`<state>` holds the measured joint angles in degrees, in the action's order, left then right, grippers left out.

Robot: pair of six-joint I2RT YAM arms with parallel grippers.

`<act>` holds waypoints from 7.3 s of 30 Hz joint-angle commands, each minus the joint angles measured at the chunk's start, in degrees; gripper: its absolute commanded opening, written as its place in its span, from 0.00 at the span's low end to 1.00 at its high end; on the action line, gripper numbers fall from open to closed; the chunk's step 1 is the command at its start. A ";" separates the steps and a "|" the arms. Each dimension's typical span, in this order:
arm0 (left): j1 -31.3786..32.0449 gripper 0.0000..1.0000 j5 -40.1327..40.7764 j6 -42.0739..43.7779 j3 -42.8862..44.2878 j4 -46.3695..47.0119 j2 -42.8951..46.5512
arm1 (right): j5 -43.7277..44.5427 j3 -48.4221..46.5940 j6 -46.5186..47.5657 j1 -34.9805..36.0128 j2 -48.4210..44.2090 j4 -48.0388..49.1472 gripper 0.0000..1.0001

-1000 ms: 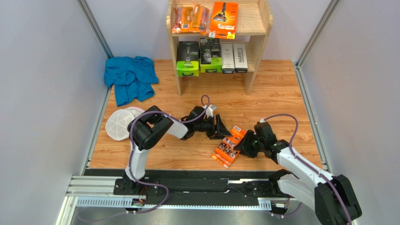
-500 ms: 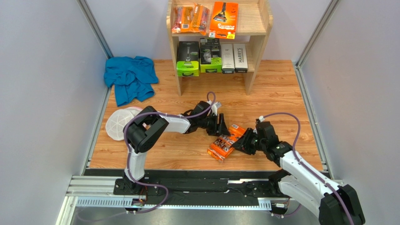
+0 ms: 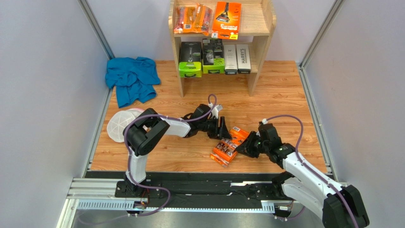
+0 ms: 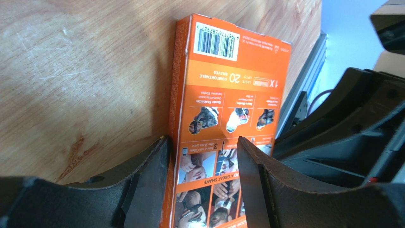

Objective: Place and organize the shaving razors onto the shelf

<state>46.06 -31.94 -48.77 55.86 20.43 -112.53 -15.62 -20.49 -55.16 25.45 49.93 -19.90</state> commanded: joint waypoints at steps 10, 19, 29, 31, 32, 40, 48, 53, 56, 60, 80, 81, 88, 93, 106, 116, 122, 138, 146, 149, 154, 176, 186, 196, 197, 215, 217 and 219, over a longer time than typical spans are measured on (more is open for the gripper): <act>4.83 0.61 -1.56 8.95 5.84 -34.90 6.88 | 4.63 -1.31 -2.67 0.04 1.05 3.57 0.53; 4.91 0.68 4.78 8.27 6.73 -43.45 7.67 | 12.28 1.95 -4.26 -0.23 -8.28 -0.84 0.91; 4.39 0.72 7.78 -2.81 -2.24 -28.17 10.06 | 6.04 -0.16 -2.94 -0.23 8.15 2.23 0.96; 4.47 0.72 6.90 -4.92 -2.59 -23.78 7.95 | 5.42 0.27 -3.03 -0.23 9.65 3.81 0.94; 4.39 0.72 6.20 -5.97 -3.46 -21.59 7.24 | 4.55 0.45 -3.11 -0.14 10.53 4.43 0.93; 4.47 0.72 4.69 -22.22 -10.32 1.70 -1.45 | 0.15 1.59 -3.73 -0.05 14.58 9.79 0.82; 4.56 0.71 10.56 -33.21 -16.74 24.30 -4.10 | -3.89 3.00 -3.29 0.21 14.40 15.15 0.72; 4.65 0.70 15.94 -36.74 -21.48 23.88 -0.77 | -5.39 3.70 -2.94 0.39 13.18 15.42 0.66; 4.65 0.70 20.07 -37.18 -24.64 19.33 3.80 | -5.83 3.44 -2.24 0.39 12.21 12.71 0.64; 4.65 0.70 24.90 -34.82 -25.01 7.37 10.56 | -6.36 3.09 -0.75 0.30 10.54 9.54 0.63; 7.98 0.66 13.84 -22.95 -10.94 1.90 2.22 | 2.42 5.90 -5.04 1.00 0.09 7.51 0.57; 8.08 0.66 13.66 -22.95 -11.38 1.90 2.40 | 3.56 6.51 -5.83 1.00 -1.40 7.16 0.57; 9.31 0.64 12.52 -22.77 -14.19 1.81 5.65 | 11.83 10.20 -10.93 0.91 -17.40 3.82 0.56; 10.10 0.64 12.52 -23.55 -15.16 2.77 5.57 | 12.11 12.75 -11.99 0.83 -22.60 5.65 0.55; 10.27 0.64 12.52 -25.84 -15.34 6.82 2.06 | 0.77 14.16 -9.18 0.91 -17.58 18.58 0.37; 9.84 0.64 15.16 -27.87 -18.68 6.12 1.88 | -8.54 10.65 -6.63 0.91 -19.87 18.85 0.36; 8.96 0.64 16.21 -28.04 -20.26 6.73 2.75 | -13.20 10.38 -5.23 0.91 -19.35 17.97 0.36; 6.50 0.64 17.70 -23.92 -23.95 4.19 9.33 | 0.66 -0.51 1.55 0.83 -20.48 -13.83 0.53; 6.41 0.65 22.35 -13.64 -15.79 -14.96 16.02 | 6.30 2.82 -8.91 0.91 -28.92 -25.88 0.71; 5.88 0.66 23.50 -10.38 -12.45 -20.15 17.43 | 7.43 4.41 -11.72 0.91 -32.26 -28.51 0.73; 4.48 0.66 23.51 -7.22 -8.75 -24.11 17.52 | 12.36 3.00 -12.52 0.91 -34.20 -35.37 0.75; 2.19 0.65 18.23 -3.96 -3.30 -24.64 15.06 | 17.91 7.13 -10.24 0.83 -32.54 -24.93 0.77; 2.28 0.65 16.65 -6.24 -5.49 -21.66 14.62 | 7.80 9.50 -6.89 0.83 -25.06 -12.63 0.73; 2.28 0.64 13.49 -8.35 -5.85 -16.92 10.58 | 2.61 12.57 -11.46 0.83 -22.24 -2.35 0.69; 2.36 0.64 13.23 -8.70 -5.93 -16.56 9.79 | 2.61 12.84 -11.90 0.91 -22.59 -1.73 0.68; 4.21 0.56 12.52 -14.94 -6.37 -10.67 1.26 | -0.90 15.13 -14.63 0.83 -24.79 -4.27 0.57; 4.30 0.56 12.43 -15.30 -6.64 -10.14 1.09 | -1.17 15.65 -14.72 0.91 -25.93 -4.79 0.55; 4.30 0.55 12.35 -15.74 -6.99 -9.53 1.00 | -1.08 15.92 -15.24 1.00 -27.07 -4.88 0.53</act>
<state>48.95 -21.82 -64.25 51.46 14.50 -107.90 -14.33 -6.42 -69.12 26.17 25.23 -23.03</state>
